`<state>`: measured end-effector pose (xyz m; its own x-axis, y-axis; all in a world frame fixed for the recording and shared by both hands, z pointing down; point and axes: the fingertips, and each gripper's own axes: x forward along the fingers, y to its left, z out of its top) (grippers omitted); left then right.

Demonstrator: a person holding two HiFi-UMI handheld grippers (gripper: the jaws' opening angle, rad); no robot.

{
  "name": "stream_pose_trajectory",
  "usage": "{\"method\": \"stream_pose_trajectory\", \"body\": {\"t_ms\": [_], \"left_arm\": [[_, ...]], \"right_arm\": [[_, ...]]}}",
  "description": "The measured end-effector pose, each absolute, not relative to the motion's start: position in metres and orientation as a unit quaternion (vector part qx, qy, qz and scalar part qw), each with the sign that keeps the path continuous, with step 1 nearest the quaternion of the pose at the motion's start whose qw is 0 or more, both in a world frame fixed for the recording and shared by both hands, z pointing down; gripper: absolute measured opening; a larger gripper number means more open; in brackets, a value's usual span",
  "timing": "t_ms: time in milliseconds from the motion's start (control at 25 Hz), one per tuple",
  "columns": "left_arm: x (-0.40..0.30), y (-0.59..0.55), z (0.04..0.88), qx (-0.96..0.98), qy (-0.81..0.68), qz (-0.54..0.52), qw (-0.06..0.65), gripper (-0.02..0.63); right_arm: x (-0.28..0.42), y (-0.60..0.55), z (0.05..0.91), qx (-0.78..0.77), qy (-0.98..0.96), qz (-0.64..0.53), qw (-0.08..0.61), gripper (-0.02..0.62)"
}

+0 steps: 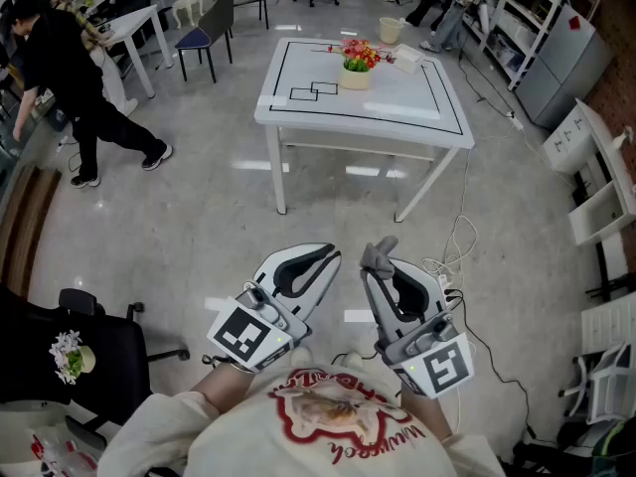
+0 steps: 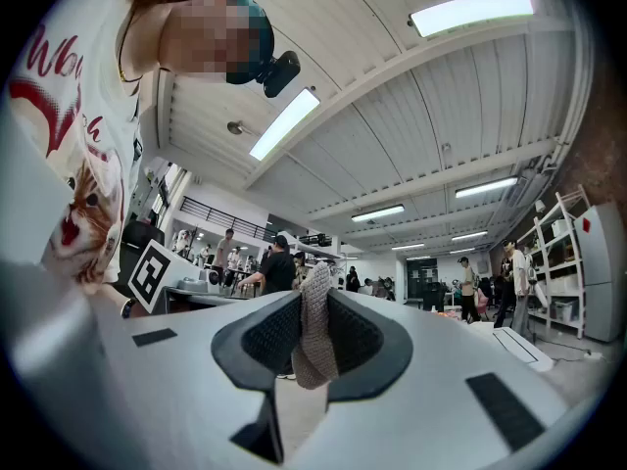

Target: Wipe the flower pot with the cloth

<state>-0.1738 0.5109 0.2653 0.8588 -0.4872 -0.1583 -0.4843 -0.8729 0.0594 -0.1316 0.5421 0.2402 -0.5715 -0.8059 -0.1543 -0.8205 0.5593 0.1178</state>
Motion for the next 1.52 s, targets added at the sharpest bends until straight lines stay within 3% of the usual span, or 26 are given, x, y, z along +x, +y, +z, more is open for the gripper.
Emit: {"method": "stream_pose_trajectory", "body": {"t_ms": [1040, 1520], "left_arm": [[-0.181, 0.505, 0.28, 0.968, -0.239, -0.075, 0.026, 0.038], [-0.163, 0.426, 0.279, 0.96, -0.272, -0.072, 0.011, 0.038]], "right_arm": [[-0.132, 0.535, 0.251, -0.479, 0.873, 0.04, 0.081, 0.072], [-0.11, 0.454, 0.249, -0.454, 0.885, 0.044, 0.094, 0.072]]}}
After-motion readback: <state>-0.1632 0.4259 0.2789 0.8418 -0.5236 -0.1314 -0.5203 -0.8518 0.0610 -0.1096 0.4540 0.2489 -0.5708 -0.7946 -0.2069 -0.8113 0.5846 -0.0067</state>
